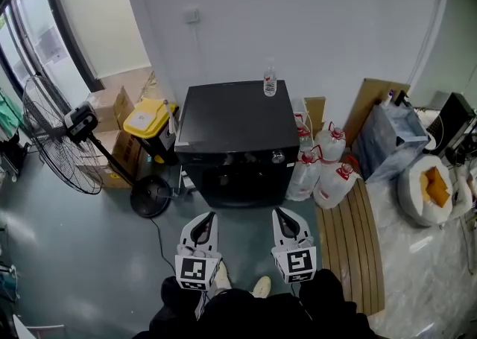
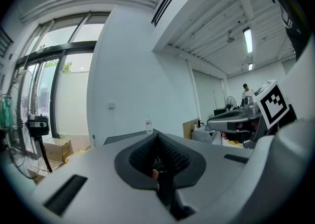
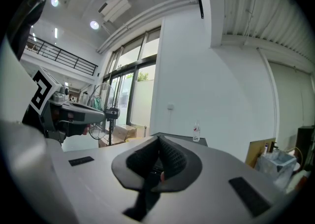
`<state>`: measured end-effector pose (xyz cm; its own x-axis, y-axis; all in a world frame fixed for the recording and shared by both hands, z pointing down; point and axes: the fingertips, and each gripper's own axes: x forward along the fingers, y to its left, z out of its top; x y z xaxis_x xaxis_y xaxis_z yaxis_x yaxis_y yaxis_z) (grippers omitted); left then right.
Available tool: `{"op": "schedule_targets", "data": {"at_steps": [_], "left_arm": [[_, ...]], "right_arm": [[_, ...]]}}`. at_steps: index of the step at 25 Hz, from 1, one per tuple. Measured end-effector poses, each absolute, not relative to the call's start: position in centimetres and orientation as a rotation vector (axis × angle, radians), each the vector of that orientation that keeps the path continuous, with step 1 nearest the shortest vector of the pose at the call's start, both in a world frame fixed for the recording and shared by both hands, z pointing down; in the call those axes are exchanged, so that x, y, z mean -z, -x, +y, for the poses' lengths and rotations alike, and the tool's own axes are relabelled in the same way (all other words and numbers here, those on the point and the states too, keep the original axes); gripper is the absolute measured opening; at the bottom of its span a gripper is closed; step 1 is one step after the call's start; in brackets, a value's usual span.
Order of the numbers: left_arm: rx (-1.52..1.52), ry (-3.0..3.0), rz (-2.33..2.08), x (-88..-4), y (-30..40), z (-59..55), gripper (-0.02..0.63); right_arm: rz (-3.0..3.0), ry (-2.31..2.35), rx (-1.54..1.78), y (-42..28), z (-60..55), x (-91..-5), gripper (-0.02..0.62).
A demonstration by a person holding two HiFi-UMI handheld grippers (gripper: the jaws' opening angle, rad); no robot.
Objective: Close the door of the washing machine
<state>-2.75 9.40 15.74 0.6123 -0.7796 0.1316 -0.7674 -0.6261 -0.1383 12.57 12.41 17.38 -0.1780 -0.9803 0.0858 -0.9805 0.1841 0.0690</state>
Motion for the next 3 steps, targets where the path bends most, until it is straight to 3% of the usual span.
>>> {"op": "schedule_targets", "data": {"at_steps": [3], "left_arm": [[0.272, 2.768, 1.316, -15.83, 2.35, 9.56, 0.023]], "right_arm": [[-2.33, -1.941, -0.002, -12.81, 12.48, -17.37, 0.017]]}}
